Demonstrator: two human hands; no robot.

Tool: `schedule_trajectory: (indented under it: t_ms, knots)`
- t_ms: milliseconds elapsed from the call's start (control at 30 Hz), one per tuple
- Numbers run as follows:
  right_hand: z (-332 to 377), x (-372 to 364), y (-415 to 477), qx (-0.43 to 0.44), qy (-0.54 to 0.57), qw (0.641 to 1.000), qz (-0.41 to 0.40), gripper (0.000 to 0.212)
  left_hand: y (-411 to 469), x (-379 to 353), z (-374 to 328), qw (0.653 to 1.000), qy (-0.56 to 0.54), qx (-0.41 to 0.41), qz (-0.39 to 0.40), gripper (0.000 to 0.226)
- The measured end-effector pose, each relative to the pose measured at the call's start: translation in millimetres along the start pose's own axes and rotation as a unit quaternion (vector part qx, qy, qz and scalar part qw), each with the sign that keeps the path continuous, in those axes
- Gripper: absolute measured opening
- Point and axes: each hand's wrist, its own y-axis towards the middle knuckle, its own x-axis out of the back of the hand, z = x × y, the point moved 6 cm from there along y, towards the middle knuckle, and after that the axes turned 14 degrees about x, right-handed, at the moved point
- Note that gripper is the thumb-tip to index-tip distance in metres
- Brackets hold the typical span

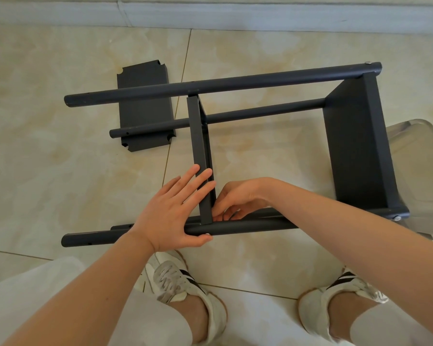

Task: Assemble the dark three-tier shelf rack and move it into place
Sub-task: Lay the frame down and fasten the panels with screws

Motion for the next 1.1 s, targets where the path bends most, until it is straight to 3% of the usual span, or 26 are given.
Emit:
schedule_trajectory:
  t_ms: [233,433,667,967,1100]
  knots:
    - [-5.8,-7.6,7.7,0.016,0.024,0.999,-0.019,0.021,-0.4,0.1,0.6,1.000,0.001,0.001,0.002,0.101]
    - [-3.3,-1.5,1.9,0.009,0.024,1.000,0.012,0.009,-0.1,1.1,-0.3,1.000,0.000,0.001,0.000,0.101]
    - [-6.6,-6.1,3.8,0.020,0.044,0.999,0.000,0.011,0.3,1.1,-0.4,1.000,-0.001,0.002,0.002,0.100]
    - [3.7,-5.8,3.1,0.021,-0.018,0.999,-0.017,0.010,-0.7,1.9,-0.8,1.000,0.004,0.004,0.004,0.101]
    - [1.0,-7.0,1.3,0.017,0.022,1.000,-0.004,0.017,-0.4,1.6,-0.8,1.000,0.003,0.004,0.003,0.101]
